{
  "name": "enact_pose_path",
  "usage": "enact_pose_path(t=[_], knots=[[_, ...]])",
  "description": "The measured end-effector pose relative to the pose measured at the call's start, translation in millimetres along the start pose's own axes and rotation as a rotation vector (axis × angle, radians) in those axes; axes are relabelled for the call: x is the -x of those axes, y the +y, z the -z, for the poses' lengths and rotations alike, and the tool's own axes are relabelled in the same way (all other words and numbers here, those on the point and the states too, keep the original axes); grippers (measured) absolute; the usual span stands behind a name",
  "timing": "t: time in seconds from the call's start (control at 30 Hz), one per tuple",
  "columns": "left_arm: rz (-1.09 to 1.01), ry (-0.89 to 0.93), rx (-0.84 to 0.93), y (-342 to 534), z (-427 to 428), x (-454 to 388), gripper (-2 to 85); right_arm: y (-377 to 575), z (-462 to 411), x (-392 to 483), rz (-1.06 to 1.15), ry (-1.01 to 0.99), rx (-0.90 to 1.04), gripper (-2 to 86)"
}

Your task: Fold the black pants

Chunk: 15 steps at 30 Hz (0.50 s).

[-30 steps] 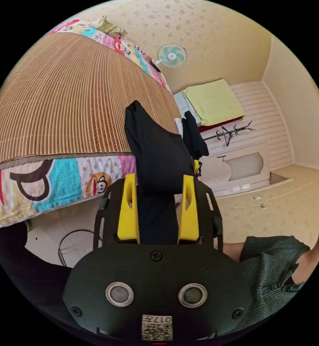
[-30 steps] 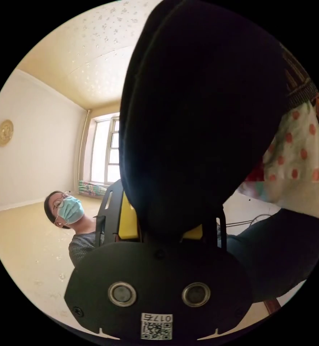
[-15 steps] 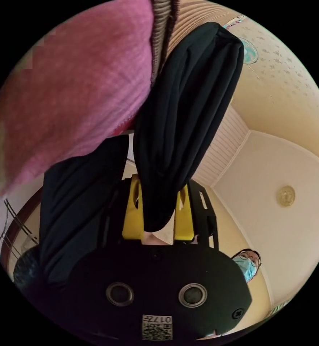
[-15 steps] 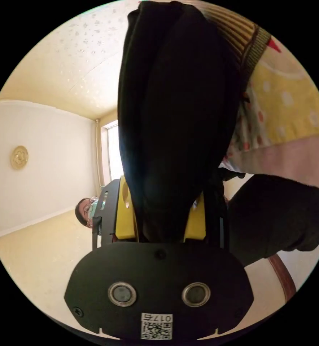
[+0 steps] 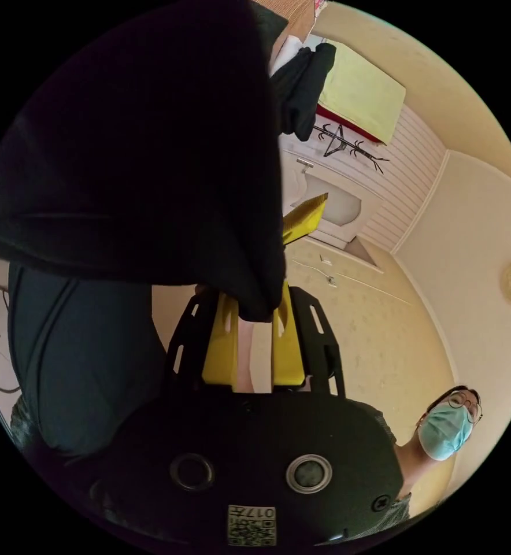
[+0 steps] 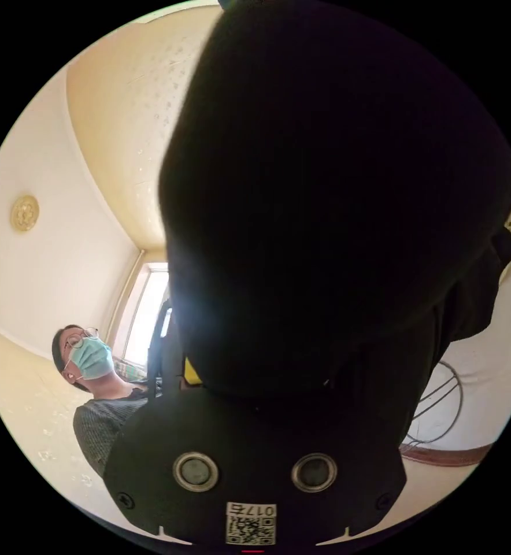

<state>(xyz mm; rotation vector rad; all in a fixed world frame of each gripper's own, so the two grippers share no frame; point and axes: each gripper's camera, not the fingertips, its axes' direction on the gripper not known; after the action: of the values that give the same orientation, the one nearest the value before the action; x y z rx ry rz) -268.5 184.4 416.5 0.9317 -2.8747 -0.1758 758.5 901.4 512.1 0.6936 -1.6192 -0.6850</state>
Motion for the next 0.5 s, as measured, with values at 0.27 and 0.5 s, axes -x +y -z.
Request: enact_pose_path(t=[0.27, 0.5], knots=[[-0.29, 0.079, 0.038, 36.8, -1.7, -81.0, 12.5, -15.9, -36.4, 38.9, 0.29, -0.438, -0.142, 18.8], [-0.331, -0.035, -0.148, 101.2, 63.7, -90.7, 12.4, -177.9, -9.3, 193.0, 0.713, -0.445, -0.237, 16.6]])
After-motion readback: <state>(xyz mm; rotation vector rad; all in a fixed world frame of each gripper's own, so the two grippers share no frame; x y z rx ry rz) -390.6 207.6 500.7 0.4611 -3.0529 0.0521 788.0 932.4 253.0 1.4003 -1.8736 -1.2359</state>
